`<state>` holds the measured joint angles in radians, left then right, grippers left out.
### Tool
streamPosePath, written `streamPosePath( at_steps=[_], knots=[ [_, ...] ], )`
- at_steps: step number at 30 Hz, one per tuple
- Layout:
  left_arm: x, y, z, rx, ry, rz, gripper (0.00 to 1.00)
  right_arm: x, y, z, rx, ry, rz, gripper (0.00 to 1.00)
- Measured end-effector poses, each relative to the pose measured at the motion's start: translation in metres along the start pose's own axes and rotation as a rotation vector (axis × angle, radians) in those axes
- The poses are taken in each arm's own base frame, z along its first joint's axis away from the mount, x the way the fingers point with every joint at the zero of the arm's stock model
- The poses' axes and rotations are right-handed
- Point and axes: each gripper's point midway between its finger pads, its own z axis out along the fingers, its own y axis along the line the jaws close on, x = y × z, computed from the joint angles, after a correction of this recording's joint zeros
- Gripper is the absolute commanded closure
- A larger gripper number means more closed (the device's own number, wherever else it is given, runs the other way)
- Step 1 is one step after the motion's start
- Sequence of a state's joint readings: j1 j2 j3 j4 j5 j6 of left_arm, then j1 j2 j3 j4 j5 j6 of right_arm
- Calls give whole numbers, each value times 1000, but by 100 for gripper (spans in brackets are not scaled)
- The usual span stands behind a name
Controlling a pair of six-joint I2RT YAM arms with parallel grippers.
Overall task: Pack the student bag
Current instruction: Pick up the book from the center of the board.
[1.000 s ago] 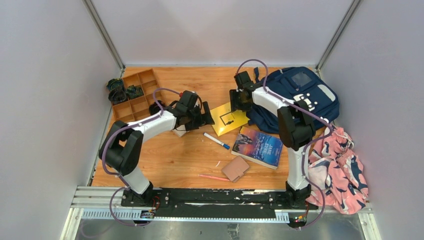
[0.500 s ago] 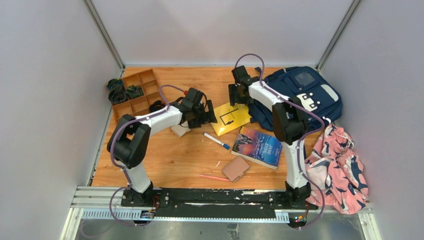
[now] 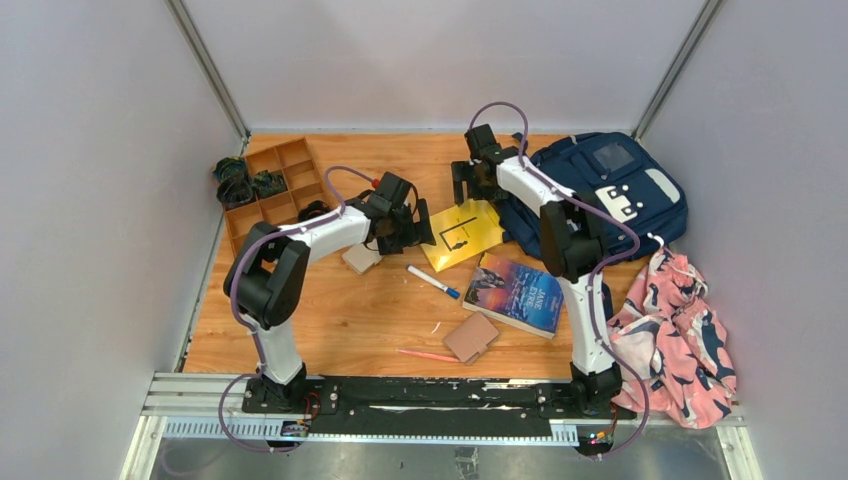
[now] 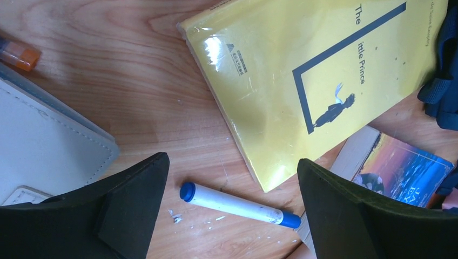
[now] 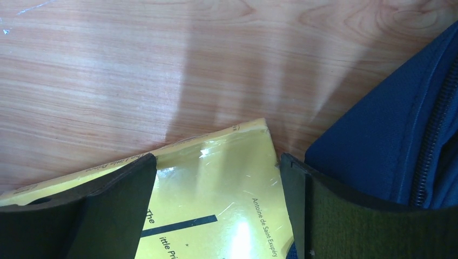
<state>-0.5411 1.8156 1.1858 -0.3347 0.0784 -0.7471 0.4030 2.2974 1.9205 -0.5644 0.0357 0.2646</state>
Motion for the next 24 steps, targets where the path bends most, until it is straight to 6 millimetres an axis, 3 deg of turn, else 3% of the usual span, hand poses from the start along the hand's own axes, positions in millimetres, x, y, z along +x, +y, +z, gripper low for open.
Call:
streamPosePath(
  at_steps=[11, 24],
  knots=[
    [9, 2, 11, 2, 44, -4, 5, 3, 5, 3, -73, 17, 24, 11],
    [2, 0, 16, 15, 39, -20, 7, 15, 43, -10, -271, 17, 63, 11]
  ],
)
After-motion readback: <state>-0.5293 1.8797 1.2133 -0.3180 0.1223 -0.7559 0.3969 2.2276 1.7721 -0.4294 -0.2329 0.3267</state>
